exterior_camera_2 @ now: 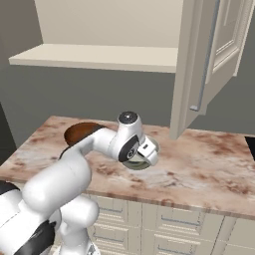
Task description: Open the cabinet. Pick the bowls from the counter and place them in the cabinet. Then close the cabinet.
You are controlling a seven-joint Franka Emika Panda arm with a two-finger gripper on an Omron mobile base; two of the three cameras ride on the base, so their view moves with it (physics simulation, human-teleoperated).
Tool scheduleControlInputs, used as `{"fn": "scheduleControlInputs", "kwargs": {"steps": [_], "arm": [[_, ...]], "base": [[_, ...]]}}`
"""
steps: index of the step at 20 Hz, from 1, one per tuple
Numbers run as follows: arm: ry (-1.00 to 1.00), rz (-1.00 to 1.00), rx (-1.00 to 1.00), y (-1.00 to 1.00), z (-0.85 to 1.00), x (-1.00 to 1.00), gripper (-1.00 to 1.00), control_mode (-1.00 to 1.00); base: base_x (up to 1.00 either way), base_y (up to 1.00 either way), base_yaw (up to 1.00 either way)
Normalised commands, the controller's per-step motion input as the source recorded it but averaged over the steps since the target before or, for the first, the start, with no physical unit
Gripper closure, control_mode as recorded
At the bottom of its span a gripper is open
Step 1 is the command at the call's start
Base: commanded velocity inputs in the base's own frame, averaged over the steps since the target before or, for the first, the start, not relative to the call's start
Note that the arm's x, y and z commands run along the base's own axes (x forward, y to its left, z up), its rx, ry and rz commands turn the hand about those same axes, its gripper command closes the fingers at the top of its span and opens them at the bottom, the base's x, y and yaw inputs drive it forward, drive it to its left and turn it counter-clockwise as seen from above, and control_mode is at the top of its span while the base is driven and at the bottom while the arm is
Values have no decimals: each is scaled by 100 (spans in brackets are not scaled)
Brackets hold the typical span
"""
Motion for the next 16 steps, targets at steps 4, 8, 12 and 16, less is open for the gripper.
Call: {"fn": "scheduleControlInputs", "kwargs": {"steps": [4, 8, 12, 16], "arm": [[0, 0, 2, 0, -11, 23, -100, -100], [0, 0, 0, 0, -18, 30, -100, -100], [0, 0, 0, -8, -4, 13, -100, -100], [0, 0, 3, -16, -1, 4, -100, -100]], "base": [[0, 0, 0], [0, 0, 0], [0, 0, 0], [0, 0, 0]]}}
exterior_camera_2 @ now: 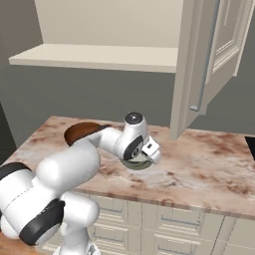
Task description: Open the cabinet. Pick the bowls from the counter and place them in the cabinet. Then close the cabinet.
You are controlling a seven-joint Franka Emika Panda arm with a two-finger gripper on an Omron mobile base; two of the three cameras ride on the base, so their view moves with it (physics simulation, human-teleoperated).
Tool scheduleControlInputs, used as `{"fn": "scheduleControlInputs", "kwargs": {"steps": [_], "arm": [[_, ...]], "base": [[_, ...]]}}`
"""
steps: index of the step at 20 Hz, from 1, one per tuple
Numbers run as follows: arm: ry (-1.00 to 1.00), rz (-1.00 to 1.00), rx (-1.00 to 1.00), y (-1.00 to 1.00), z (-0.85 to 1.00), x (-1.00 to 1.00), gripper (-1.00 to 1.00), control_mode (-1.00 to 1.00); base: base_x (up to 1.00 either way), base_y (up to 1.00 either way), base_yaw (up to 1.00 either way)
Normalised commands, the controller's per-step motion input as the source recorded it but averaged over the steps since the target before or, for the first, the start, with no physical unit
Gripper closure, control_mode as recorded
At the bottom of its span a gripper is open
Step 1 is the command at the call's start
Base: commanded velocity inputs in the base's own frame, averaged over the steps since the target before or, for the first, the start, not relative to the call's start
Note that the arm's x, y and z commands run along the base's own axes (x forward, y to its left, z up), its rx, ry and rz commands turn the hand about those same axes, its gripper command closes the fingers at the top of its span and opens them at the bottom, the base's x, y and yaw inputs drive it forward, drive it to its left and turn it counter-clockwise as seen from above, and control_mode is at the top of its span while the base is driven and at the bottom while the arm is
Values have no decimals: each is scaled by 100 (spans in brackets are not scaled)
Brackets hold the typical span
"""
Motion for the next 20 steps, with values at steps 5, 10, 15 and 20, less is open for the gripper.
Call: {"fn": "scheduleControlInputs", "kwargs": {"steps": [5, 10, 15, 20], "arm": [[0, 0, 3, -8, -13, 5, -100, -100], [0, 0, 0, 0, -33, 27, -100, -100], [0, 0, 0, 0, -31, 19, -100, -100], [0, 0, 0, 0, -46, 0, 100, -100]], "base": [[0, 0, 0], [0, 0, 0], [0, 0, 0], [0, 0, 0]]}}
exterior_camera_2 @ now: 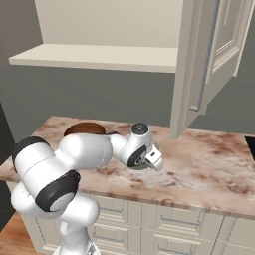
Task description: Open the cabinet. Pick the bowls from the counter and place them in the cabinet. Then close the cabinet.
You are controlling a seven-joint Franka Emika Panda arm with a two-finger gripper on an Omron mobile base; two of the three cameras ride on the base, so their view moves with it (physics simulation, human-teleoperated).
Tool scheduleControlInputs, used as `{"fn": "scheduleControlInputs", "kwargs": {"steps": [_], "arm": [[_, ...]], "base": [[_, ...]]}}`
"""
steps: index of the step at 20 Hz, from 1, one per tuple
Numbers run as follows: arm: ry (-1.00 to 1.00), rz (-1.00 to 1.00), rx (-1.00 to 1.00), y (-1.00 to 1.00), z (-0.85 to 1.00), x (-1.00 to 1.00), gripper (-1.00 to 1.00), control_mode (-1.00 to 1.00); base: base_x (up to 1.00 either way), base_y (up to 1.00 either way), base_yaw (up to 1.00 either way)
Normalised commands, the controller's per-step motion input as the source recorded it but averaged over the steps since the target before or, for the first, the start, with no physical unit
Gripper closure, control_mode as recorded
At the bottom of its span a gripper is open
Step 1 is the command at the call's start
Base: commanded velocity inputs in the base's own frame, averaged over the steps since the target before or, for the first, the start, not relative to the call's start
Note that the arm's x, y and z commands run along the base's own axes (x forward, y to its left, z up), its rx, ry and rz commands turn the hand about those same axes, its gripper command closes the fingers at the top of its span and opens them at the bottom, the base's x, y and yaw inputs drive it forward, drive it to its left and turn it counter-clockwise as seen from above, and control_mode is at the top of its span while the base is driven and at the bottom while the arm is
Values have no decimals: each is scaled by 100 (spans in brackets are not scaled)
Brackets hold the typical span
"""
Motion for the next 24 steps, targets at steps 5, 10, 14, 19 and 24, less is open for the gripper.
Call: {"fn": "scheduleControlInputs", "kwargs": {"steps": [5, 10, 14, 19, 24], "arm": [[0, -1, 0, 0, -57, 0, 100, -100], [0, 0, 1, 1, -30, -2, 100, -100], [0, -2, 1, 26, 0, -35, 100, -100], [-17, -5, 0, 31, 44, -71, 100, -100], [-22, -13, -3, 46, 60, -66, 100, -100]], "base": [[0, 0, 0], [0, 0, 0], [0, 0, 0], [0, 0, 0], [0, 0, 0]]}}
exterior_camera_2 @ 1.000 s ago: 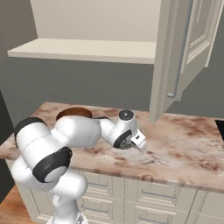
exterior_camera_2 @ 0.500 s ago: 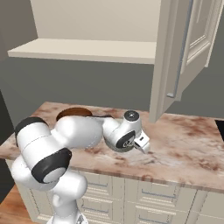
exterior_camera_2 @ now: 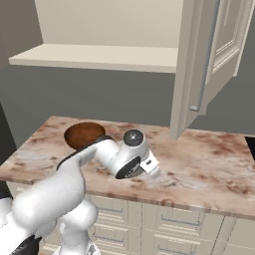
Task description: Open the cabinet. Pick the bowls from the counter and place them in the cabinet. Then close the cabinet.
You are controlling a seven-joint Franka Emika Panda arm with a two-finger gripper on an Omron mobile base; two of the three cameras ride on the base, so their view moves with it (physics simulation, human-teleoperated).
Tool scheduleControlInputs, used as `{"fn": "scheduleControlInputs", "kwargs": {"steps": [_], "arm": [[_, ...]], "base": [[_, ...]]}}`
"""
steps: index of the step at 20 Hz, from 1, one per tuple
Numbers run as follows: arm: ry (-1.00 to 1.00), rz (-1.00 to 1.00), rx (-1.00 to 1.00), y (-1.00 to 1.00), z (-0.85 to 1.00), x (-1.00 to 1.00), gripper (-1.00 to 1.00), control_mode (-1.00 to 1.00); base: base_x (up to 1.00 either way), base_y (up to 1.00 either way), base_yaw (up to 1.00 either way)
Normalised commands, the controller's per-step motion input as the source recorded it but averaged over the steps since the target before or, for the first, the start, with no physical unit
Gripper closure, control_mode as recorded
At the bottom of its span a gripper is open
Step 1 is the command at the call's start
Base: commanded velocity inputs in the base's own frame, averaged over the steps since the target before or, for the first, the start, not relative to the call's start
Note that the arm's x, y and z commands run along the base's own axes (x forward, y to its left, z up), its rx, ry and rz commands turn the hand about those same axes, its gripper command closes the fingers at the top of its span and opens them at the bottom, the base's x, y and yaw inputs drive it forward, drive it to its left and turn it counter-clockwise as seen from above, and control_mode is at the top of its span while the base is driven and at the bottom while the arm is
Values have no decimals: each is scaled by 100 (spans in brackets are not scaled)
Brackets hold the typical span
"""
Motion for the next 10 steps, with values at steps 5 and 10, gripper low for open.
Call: {"fn": "scheduleControlInputs", "kwargs": {"steps": [5, 10], "arm": [[-26, -17, -20, 43, 68, -71, 100, -100], [-11, -25, -13, 8, 97, -79, 100, -100]], "base": [[0, 0, 0], [0, 0, 0]]}}
